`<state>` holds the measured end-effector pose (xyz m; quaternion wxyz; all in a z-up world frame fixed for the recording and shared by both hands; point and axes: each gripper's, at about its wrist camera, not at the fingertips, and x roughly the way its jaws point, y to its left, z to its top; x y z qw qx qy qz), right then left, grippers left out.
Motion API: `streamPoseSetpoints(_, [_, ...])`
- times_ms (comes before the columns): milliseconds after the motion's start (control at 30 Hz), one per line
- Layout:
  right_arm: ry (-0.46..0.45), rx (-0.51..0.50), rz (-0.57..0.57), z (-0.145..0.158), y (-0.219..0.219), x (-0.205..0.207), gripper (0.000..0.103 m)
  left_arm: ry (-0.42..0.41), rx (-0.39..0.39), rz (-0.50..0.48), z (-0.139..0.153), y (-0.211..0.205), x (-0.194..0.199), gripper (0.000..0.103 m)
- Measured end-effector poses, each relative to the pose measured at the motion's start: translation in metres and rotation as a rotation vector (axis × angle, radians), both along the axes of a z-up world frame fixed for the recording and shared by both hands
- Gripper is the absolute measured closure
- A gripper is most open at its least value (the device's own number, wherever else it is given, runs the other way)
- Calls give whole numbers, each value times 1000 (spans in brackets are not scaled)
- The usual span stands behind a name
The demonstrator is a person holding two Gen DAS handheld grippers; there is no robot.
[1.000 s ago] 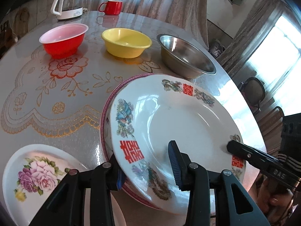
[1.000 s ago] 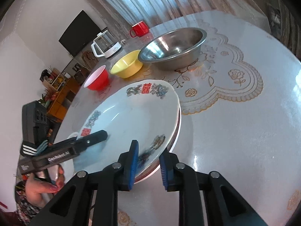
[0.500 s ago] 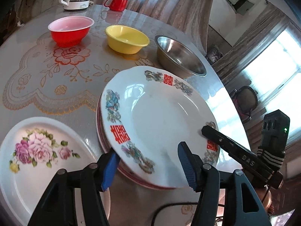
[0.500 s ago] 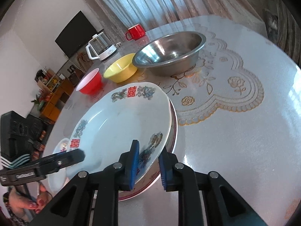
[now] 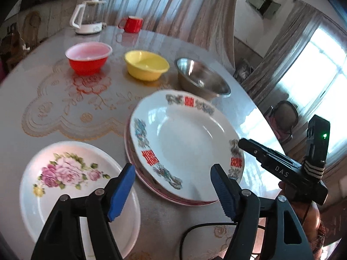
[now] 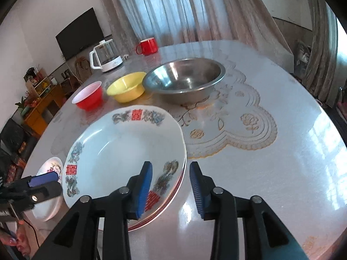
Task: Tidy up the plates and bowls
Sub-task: 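Move the right gripper to the rim of the small rose-print plate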
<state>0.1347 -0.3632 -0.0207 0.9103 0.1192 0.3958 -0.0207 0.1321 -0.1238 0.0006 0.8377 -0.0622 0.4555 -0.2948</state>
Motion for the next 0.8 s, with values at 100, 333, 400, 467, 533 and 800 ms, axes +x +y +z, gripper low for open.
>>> streamPoseSetpoints(100, [-12,8,1,5,1,-4,68,-58,-7,32,10,14,-2,28])
streamPoseSetpoints(333, [-17,39,51,4,24,-3,68,-114,25,109,19,43,1,24])
streamPoseSetpoints(400, [-13,47,63,2,31,-3,68,-115,27,129,18,53,1,19])
streamPoseSetpoints(467, [-11,53,74,1,36,-3,68,-105,18,134,15,60,4,7])
streamPoseSetpoints(533, [-7,59,86,1,41,-4,68,-97,-1,139,14,68,4,3])
streamPoseSetpoints(800, [-23,64,129,13,58,-11,64,-96,27,243,7,111,11,0])
